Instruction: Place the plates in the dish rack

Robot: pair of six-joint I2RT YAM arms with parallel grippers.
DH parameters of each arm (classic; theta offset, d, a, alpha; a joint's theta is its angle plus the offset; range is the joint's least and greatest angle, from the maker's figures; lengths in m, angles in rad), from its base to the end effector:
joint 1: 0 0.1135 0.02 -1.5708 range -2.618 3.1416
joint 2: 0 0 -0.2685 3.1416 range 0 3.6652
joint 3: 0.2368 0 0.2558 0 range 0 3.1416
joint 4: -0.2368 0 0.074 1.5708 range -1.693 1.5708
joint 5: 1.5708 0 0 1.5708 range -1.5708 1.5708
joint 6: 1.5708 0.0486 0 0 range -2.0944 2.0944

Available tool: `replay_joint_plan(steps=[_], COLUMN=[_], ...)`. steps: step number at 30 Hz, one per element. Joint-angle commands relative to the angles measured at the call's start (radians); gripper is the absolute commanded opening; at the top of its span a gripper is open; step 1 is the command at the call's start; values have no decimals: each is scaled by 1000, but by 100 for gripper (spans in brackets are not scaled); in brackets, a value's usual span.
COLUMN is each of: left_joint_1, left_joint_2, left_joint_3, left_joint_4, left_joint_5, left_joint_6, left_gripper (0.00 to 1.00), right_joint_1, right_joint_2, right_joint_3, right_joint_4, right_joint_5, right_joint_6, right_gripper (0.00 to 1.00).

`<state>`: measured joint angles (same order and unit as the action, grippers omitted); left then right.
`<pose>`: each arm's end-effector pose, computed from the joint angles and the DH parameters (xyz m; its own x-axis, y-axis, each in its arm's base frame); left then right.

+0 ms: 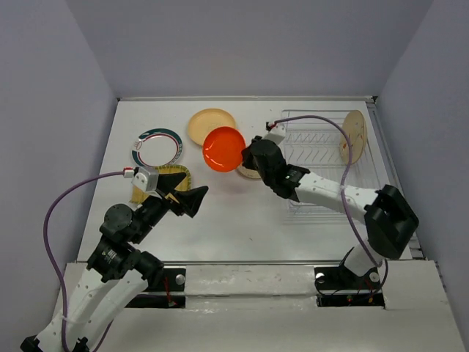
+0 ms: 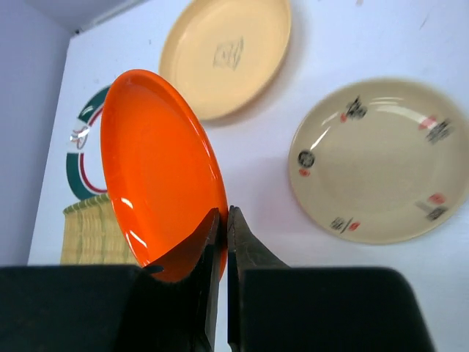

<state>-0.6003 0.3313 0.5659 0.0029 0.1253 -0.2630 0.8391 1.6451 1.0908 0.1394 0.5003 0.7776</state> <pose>0.0896 -0.0687 0.3458 0.0157 -0.3233 -0.9462 0.6884 0.6897 -0.2243 0.2777 0.2744 0.2544 -0.4442 0.4267 -0.7878 -0.0673 0.8609 0.5043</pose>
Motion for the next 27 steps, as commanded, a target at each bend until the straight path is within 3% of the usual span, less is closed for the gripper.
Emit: replay_joint_plan(steps=[1,9,14,19,27], left_joint_1=[7,7,5,4,2], left_joint_2=[-18,-40,-46,-46,-48], left_joint_3=[38,37,37,37,37], left_joint_4=[51,57,58,58,59], left_joint_5=[17,37,40,45,42], left_joint_6=[4,2,4,2,2], left_gripper=[99,99,99,99,99], right_joint_1=[-32,-280,-394,-475,-538], right_joint_2=[-152,-281,-315,-369,-252], right_joint_3=[73,172,193,170,178], right_joint_4=[-70,-245,-242,-198,-184], right_joint_5=[214,454,648,610,600], right_joint_6=[-280,-651,-924,-1027,-1198], right_gripper=[7,7,7,7,7])
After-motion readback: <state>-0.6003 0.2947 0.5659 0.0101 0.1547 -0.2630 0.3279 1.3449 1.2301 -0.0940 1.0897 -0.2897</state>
